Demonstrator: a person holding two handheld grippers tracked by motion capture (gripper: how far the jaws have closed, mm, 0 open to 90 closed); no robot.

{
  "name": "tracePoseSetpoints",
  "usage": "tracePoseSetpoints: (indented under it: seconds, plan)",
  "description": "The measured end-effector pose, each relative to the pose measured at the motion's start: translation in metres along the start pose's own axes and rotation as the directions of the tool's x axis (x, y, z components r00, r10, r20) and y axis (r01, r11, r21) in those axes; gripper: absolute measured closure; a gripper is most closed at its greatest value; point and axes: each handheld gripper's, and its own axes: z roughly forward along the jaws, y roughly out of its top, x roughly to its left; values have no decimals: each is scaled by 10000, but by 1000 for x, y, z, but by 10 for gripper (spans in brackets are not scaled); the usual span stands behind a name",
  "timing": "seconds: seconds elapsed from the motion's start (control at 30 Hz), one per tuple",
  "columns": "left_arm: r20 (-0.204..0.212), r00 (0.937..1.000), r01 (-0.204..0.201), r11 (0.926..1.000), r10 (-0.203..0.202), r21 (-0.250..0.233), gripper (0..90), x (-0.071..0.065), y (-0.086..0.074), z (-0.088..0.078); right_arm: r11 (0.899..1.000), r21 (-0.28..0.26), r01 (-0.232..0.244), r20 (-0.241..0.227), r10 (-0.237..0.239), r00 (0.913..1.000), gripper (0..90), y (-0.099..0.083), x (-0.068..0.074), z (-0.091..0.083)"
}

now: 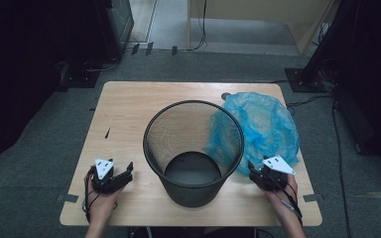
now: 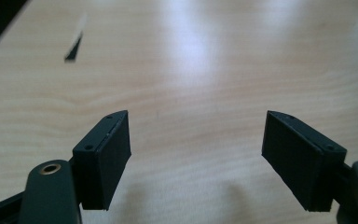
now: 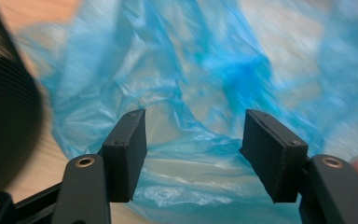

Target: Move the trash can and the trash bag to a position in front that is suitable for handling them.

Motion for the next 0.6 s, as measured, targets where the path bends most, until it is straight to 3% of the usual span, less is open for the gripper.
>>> tracePoseSetpoints:
  seconds: [0.03, 0.1, 0.2, 0.27, 0.33, 0.37, 0.4, 0.43, 0.47, 0.5, 0.6]
  plan:
    - [4, 9999, 158, 9993, -158, 350, 241, 0, 0, 2, 10000, 0, 0, 0, 0, 10000, 407, 0, 0, 0]
    - [29, 9998, 218, 9988, -219, 450, 219, 1, 1, 3, 9979, 647, 25, 1049, -93, 9944, 400, -3, -10, -7]
    - [92, 9994, 328, 9975, -334, 621, 220, 2, 1, 4, 9989, 309, -356, 1790, 295, 9834, 369, 0, -21, -23]
    - [132, 9986, 494, 9951, -508, 861, 220, 2, 1, 6, 9982, -439, -400, 2261, 489, 9729, 362, 7, -25, -35]
    - [152, 9990, 412, 9936, -431, 1054, 219, 1, 1, 6, 9929, -1121, -393, 2884, 704, 9549, 358, 18, -25, -46]
    - [170, 9991, 371, 9935, -391, 1073, 220, 0, 1, 6, 9875, -1520, -426, 3060, 880, 9480, 352, 24, -24, -51]
    - [170, 9991, 377, 9934, -398, 1081, 220, 0, 1, 6, 9758, -2119, -546, 3096, 1200, 9432, 348, 31, -23, -56]
    - [182, 9991, 362, 9934, -383, 1089, 220, 0, 1, 6, 9645, -2571, -600, 2946, 1373, 9457, 347, 36, -22, -60]
    - [188, 9991, 354, 9934, -376, 1092, 220, 0, 1, 6, 9545, -2897, -706, 2537, 1477, 9559, 340, 41, -20, -61]
    - [179, 9991, 361, 9933, -383, 1099, 220, 0, 1, 6, 9496, -3040, -769, 1946, 1409, 9707, 324, 46, -18, -60]
    - [100, 9991, 390, 9921, -405, 1196, 220, 0, 1, 7, 9458, -3210, -492, 1050, 872, 9906, 268, 58, -7, -47]
